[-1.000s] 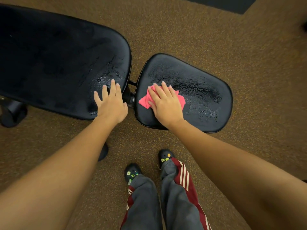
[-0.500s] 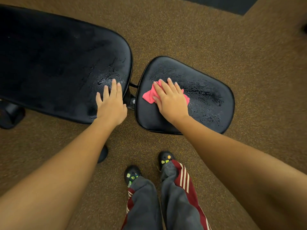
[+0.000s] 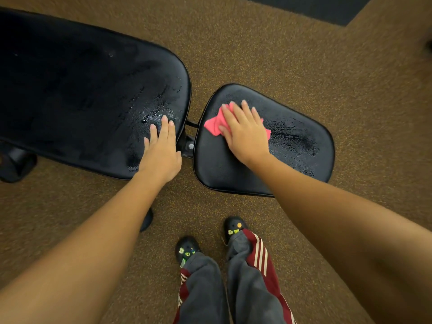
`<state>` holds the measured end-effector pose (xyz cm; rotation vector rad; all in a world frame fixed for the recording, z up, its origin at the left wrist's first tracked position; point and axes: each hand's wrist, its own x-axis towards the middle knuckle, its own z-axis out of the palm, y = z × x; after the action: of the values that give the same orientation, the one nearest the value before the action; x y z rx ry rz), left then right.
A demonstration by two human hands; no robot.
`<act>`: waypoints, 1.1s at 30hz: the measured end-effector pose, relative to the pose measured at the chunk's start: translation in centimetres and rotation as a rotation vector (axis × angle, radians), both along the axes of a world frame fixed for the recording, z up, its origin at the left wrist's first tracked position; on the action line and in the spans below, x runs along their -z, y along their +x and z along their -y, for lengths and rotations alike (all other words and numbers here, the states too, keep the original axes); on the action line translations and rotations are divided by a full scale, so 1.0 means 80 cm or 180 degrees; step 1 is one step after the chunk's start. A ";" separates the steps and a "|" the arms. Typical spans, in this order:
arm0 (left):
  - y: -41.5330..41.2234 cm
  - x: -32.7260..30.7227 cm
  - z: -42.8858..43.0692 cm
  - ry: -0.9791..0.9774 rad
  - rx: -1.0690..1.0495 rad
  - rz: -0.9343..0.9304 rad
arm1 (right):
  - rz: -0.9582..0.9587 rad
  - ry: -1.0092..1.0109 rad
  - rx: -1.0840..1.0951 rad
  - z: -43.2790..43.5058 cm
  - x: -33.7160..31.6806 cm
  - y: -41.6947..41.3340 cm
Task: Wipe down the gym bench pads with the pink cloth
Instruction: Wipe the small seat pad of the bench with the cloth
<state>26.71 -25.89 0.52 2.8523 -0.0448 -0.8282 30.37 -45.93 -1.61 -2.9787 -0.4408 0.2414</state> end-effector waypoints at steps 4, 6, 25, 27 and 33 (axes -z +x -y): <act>0.003 -0.001 -0.001 -0.0030 -0.0016 -0.0034 | -0.0324 -0.0091 0.0157 -0.016 -0.005 0.037; 0.003 -0.001 -0.001 -0.0025 -0.0032 -0.0053 | -0.0379 -0.0051 0.0031 -0.026 -0.008 0.036; 0.004 -0.003 0.000 0.0032 -0.0079 -0.0098 | -0.0368 0.0048 0.0015 -0.019 -0.003 0.045; 0.003 -0.003 0.002 0.0054 -0.0080 -0.0063 | -0.0299 0.0135 -0.0312 -0.015 -0.004 0.030; 0.001 -0.002 0.003 0.0056 -0.0087 -0.0024 | -0.0177 0.0032 0.0160 0.017 -0.002 0.026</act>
<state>26.83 -26.11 0.68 2.8595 0.0024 -0.8381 32.47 -47.28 -1.47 -2.9606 -0.3593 0.3153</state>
